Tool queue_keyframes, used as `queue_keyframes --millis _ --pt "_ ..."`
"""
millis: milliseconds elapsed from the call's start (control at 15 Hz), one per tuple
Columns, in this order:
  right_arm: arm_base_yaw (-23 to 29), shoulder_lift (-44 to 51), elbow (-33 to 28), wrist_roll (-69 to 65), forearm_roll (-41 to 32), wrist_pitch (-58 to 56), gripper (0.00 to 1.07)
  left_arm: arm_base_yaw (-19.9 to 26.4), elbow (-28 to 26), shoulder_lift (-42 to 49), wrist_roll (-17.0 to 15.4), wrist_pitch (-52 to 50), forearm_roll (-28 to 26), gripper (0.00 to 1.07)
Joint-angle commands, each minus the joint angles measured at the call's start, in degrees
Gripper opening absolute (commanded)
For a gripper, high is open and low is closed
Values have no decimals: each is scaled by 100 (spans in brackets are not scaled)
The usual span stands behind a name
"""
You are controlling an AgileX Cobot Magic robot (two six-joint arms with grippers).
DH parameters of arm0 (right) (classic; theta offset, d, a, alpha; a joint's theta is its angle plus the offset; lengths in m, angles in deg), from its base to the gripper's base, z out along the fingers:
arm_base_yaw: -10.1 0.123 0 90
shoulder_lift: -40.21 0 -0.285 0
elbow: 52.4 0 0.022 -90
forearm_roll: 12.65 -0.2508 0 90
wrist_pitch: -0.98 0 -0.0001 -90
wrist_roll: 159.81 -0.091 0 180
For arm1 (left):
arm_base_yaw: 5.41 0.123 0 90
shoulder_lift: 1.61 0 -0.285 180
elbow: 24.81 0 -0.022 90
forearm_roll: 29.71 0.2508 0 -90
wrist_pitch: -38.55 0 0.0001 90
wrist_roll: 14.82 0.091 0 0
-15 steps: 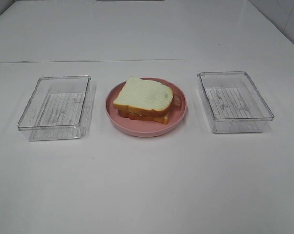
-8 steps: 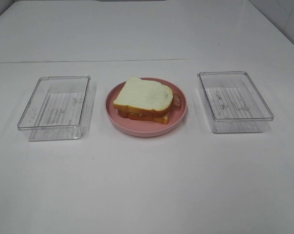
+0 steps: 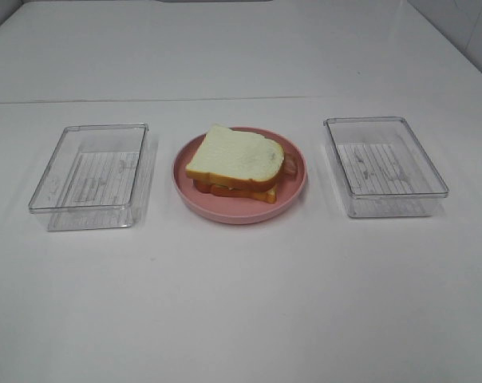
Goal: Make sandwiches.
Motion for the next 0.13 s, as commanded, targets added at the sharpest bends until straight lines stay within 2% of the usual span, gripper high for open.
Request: queue_keyframes --millis 67,133 --pt "-23 97 -11 57 11 52 76 -6 11 155 17 -69 -17 69" --pt "-23 97 -11 57 11 52 76 -6 11 155 17 -69 -17 69"
